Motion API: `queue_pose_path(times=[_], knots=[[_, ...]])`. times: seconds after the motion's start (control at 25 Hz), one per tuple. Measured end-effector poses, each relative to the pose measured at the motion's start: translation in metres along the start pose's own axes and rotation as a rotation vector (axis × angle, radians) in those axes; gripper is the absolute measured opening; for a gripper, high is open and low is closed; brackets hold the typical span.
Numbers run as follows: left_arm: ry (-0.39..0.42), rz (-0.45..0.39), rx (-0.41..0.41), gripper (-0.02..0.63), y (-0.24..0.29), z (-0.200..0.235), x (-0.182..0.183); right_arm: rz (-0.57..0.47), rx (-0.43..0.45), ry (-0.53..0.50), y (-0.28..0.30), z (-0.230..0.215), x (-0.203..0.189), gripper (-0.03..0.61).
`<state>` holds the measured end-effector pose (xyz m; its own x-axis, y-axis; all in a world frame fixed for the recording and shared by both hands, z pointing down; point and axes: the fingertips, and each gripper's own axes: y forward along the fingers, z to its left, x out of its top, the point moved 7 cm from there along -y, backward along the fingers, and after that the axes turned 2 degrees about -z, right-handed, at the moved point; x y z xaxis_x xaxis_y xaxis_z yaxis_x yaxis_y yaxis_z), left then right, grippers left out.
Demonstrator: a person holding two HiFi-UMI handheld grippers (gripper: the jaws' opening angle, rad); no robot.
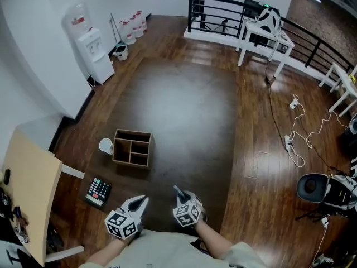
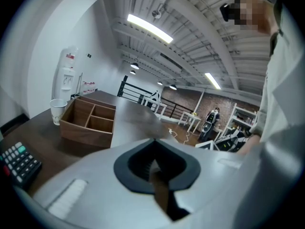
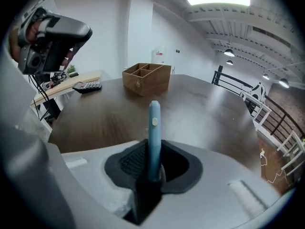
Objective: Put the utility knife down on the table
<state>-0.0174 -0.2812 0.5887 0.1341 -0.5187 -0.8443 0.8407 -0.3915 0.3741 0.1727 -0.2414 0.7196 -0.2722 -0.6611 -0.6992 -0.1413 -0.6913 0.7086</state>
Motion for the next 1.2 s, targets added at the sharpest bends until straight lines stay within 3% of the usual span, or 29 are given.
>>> queue_pose_path(times=[0.36,0.56,0.68,0.84,1.04,1.2], knots=[[-0.005,-0.031,0.004,0.002,-0.004,-0.002,0.0,0.051,0.014,-0.042,0.005,-0.005,-0.008,0.078],[0.002,-0.079,0.015,0.002,-0.018,-0.004,0.0,0.037,-0.026,-0.026,-0.012,-0.014,-0.006,0.132],[0.005,-0.117,0.023,0.002,-0.032,-0.004,-0.002,-0.034,-0.101,0.013,-0.04,-0.021,0.003,0.133],[0.01,-0.17,0.039,0.002,-0.06,-0.01,-0.009,-0.216,-0.147,0.072,-0.089,-0.009,0.028,0.132],[0.032,-0.252,0.055,0.002,-0.113,-0.028,-0.032,-0.437,-0.083,0.167,-0.145,0.041,0.046,0.073],[0.048,-0.312,0.069,0.002,-0.17,-0.056,-0.061,-0.499,-0.009,0.174,-0.193,0.103,0.044,0.007]])
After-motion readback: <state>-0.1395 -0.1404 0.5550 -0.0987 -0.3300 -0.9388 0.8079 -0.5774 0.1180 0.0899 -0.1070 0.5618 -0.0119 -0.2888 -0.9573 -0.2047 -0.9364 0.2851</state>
